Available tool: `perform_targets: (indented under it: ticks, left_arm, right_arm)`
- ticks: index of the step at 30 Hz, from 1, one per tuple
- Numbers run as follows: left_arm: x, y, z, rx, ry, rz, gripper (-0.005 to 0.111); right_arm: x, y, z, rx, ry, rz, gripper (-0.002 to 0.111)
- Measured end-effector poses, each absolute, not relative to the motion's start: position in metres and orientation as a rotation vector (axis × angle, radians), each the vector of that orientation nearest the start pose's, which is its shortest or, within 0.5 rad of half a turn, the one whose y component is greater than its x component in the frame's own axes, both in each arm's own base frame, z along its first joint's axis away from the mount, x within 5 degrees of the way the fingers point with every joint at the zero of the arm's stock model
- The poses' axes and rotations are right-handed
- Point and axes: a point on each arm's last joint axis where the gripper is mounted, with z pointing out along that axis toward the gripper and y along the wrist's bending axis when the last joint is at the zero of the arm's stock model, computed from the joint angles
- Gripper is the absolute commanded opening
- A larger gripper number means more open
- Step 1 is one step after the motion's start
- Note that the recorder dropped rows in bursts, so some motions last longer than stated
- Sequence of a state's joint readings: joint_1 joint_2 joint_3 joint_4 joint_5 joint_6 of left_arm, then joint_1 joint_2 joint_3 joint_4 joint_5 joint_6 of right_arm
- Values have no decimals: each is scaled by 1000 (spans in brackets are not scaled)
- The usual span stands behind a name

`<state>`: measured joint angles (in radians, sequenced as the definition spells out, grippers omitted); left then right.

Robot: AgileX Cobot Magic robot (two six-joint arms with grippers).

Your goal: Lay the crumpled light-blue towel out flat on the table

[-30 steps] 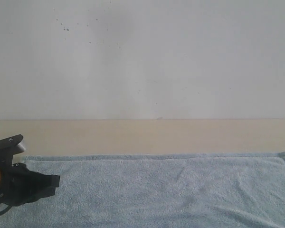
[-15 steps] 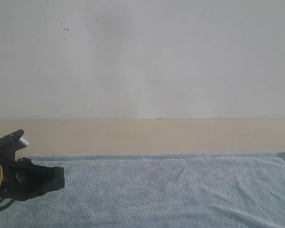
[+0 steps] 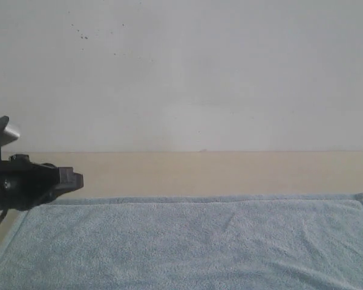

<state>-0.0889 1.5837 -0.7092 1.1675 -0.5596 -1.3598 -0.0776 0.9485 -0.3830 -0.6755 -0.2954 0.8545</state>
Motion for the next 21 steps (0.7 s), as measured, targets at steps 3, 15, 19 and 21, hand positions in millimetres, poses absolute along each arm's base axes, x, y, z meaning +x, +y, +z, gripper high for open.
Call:
perform_targets:
  ticks: [3, 15, 19, 21]
  left_arm:
    - [290, -72, 223, 189, 2040, -738, 4]
    - [181, -60, 293, 291, 1592, -638, 4]
    - [160, -59, 293, 281, 1550, -659, 4]
    - [150, -59, 298, 297, 1502, -677, 4]
  right_arm:
    - [178, 24, 273, -61, 1704, 371, 0]
    - [145, 83, 298, -436, 1442, 864, 0]
    - [139, 91, 300, -462, 1429, 956, 0]
    - [136, 94, 301, -483, 1419, 976, 0]
